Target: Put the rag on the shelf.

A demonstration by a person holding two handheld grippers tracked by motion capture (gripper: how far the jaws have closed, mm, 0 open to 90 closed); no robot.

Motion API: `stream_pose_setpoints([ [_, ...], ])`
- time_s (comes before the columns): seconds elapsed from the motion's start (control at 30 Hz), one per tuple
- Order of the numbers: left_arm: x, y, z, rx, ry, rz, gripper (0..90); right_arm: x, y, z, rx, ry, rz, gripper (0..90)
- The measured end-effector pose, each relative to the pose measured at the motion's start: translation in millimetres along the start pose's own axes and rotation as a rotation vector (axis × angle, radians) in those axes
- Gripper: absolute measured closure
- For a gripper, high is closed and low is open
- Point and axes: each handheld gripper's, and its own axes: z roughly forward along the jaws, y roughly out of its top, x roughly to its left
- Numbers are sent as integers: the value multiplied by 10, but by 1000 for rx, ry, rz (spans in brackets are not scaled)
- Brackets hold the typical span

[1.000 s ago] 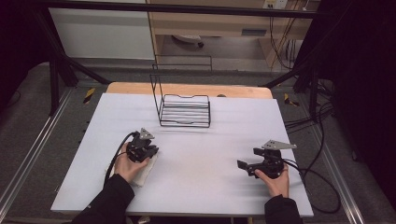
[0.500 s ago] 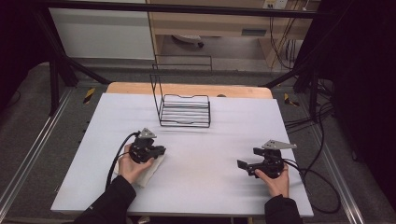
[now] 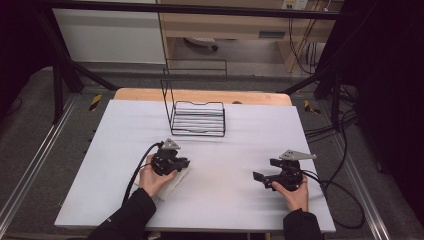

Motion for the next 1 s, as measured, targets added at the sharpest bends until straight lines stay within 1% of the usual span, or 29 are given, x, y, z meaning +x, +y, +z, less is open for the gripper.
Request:
stream_pose_setpoints([
  [0.03,7,4,-22,-9,-6,7,725,3,0,2,2,1,-2,26],
  [0.1,31,25,-100,-25,-14,9,596,12,1,6,-1,1,-3,27],
  [0.17,65,42,-218,-35,-6,16,504,26,4,6,-1,3,-4,27],
  [0.2,92,42,-291,-45,-5,15,481,32,6,8,-2,3,-6,27],
  [0.23,127,35,-372,-53,-1,18,481,32,6,8,-2,3,-6,27],
  [0.27,173,18,-473,-65,6,8,426,41,10,20,1,6,-9,27],
  [0.3,206,3,-533,-67,14,10,403,48,9,26,3,6,-5,26],
  [0.33,252,-24,-614,-60,26,16,384,53,8,35,8,5,-7,25],
  [0.37,310,-71,-705,-56,53,21,384,53,8,35,8,5,-7,25],
  [0.43,402,-181,-824,-52,86,13,357,89,15,61,19,-2,-8,24],
  [0.5,482,-299,-903,-37,107,4,350,113,24,73,16,1,-9,24],
  [0.57,580,-462,-974,-19,121,-16,368,143,37,96,4,7,-11,24],
  [0.67,661,-641,-1025,-3,132,-30,410,192,57,135,0,11,-10,24],
  [0.7,683,-700,-1035,-1,130,-39,410,192,57,135,0,11,-10,24],
  [0.73,701,-752,-1041,-3,130,-49,439,232,77,173,1,12,-21,24],
  [0.77,721,-794,-1045,-5,131,-63,459,257,88,195,5,11,-20,24],
  [0.8,755,-851,-1046,-10,126,-90,477,282,101,222,4,11,-19,24],
  [0.9,775,-883,-1032,-11,127,-100,536,372,138,309,12,16,-26,24],
  [0.93,781,-896,-1021,-8,121,-106,536,372,138,309,12,16,-26,24],
  [0.97,784,-905,-1011,-4,114,-111,577,443,169,373,20,23,-32,24],
  [1.0,780,-917,-997,4,100,-118,603,481,185,406,23,30,-33,25],
])
